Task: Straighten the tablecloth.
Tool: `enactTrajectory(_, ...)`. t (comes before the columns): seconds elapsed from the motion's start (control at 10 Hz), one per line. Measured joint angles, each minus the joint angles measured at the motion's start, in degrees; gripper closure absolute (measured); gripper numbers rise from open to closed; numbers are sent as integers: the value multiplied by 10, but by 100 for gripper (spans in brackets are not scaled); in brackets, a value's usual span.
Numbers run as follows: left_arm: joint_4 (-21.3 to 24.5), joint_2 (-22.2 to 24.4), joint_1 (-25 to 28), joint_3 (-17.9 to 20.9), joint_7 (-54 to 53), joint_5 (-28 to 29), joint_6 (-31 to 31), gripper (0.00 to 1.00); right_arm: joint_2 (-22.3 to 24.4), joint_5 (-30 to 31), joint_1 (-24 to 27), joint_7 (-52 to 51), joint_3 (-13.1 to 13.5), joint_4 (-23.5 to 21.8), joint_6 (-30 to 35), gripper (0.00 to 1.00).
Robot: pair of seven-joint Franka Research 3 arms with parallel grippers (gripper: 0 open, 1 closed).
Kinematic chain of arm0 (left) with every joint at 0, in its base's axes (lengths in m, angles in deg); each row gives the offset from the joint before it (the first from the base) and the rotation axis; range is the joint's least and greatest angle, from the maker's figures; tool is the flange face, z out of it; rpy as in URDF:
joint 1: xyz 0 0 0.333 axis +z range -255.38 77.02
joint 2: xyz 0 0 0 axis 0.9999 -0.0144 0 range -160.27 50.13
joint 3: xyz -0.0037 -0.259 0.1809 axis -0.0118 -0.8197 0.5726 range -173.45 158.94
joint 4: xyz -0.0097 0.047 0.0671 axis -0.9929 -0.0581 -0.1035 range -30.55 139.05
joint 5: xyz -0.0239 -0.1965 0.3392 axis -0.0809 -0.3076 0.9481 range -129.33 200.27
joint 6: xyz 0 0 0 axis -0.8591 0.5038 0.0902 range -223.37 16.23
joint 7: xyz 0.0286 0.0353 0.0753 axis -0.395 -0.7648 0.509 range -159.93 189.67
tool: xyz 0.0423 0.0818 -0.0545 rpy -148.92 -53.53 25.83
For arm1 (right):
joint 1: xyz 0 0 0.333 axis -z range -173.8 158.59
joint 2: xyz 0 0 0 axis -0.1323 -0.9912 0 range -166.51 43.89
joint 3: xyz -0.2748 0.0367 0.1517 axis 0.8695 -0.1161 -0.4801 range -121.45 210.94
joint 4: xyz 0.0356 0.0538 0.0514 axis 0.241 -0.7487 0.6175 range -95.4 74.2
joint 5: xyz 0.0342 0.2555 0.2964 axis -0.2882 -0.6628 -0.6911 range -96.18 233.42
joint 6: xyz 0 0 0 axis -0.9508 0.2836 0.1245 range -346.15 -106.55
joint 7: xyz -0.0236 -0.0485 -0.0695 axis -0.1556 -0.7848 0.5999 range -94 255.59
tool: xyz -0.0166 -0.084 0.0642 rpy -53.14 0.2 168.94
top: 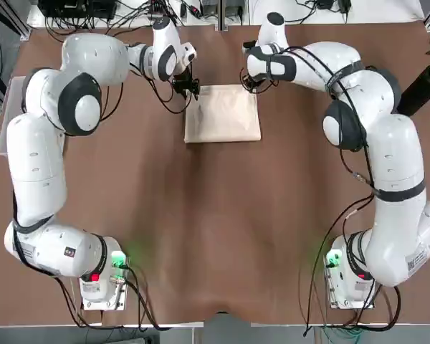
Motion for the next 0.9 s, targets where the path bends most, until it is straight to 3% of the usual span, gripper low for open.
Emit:
enactTrajectory(0.4,-6,0,0,0,0,0,0,45,0,0,0,0,2,0,-2,99)
enactTrajectory(0.6,-6,0,0,0,0,0,0,66,0,0,1,0,3,0,-2,99)
enactTrajectory(0.9,-6,0,-6,0,0,0,0,85,0,0,1,0,5,0,-3,99)
